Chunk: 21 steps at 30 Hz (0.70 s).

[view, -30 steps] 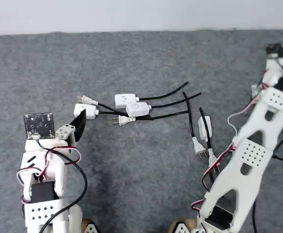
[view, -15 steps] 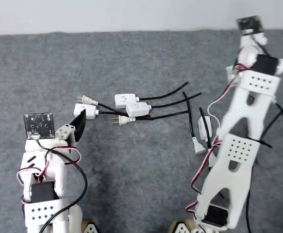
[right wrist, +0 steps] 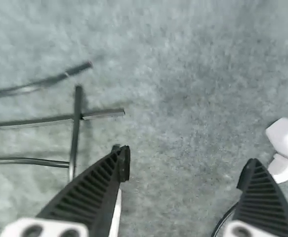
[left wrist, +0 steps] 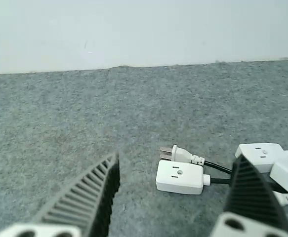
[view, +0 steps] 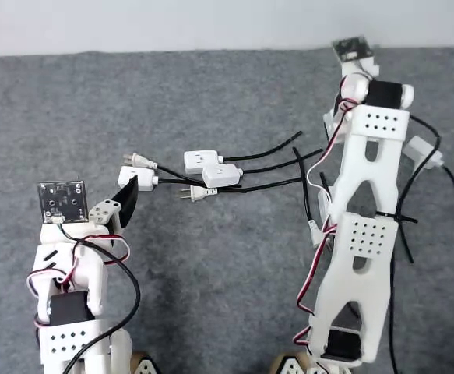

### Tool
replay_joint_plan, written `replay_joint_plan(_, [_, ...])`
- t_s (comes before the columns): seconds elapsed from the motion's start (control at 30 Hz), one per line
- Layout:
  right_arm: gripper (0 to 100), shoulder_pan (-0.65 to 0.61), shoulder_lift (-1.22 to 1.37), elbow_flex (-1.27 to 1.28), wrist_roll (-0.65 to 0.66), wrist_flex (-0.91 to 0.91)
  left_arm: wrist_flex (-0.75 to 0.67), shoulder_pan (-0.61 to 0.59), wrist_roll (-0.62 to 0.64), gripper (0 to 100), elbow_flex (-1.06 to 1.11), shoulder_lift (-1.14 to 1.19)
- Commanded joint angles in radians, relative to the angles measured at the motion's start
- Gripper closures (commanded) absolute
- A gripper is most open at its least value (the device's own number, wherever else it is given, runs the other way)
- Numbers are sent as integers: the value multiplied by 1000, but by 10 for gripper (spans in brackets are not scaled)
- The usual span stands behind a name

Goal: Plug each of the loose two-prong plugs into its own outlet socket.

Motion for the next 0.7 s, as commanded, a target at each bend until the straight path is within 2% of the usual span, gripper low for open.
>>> replay_joint_plan(0.0, [660,-36,-163,-5,-18,45,-28,11,-9,651,-8,0])
replay_joint_plan(0.23, [660,-65,-481,201,-18,45,-55,11,-11,651,7,-2])
replay_joint_plan(0.5, [660,-104,-888,767,-21,24,-55,11,-11,651,10,-5])
replay_joint_plan(0.67, [660,-104,-1004,1181,-21,-113,-55,11,-11,651,12,-5])
